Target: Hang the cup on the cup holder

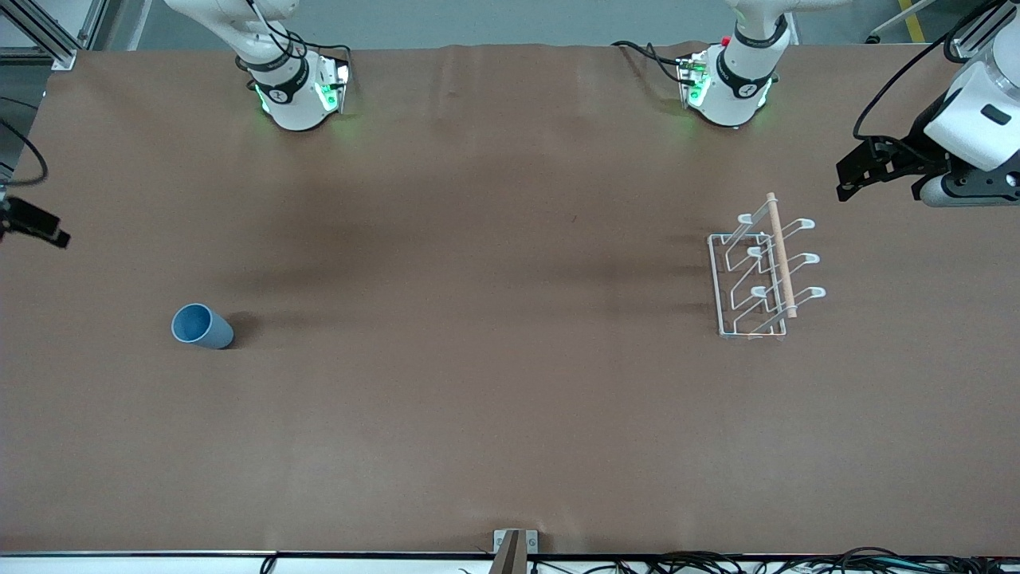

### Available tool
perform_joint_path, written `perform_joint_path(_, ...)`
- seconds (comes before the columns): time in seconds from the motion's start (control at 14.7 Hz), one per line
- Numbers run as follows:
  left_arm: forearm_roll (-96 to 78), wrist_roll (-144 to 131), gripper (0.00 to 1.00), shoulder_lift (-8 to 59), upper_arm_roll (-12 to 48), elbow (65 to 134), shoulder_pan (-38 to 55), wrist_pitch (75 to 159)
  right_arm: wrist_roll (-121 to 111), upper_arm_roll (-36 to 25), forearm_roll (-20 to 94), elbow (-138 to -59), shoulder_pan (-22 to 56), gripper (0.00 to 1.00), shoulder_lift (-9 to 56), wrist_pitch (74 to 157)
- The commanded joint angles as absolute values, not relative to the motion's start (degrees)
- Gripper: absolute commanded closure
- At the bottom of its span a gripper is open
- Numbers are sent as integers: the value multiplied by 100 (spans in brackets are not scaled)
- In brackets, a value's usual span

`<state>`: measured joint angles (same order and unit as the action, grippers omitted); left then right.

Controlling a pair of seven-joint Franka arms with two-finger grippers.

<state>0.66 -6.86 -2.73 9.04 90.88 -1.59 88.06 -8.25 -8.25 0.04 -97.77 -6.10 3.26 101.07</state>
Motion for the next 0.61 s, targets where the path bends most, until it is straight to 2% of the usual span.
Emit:
perform_joint_path(0.0, 62, -589, 0, -193, 905, 8921, -167, 8692, -976, -773, 44, -9975, -826, 0, 745, 10528)
perform_joint_path(0.27, 88, -598, 0, -167, 914, 8921, -149, 8684, -984, -773, 465, -10142, -818, 0, 1256, 10976)
perform_joint_path(0.54, 123, -598, 0, -167, 914, 8912, -150, 8684, -1002, -747, 501, -11124, -651, 0, 1309, 12415)
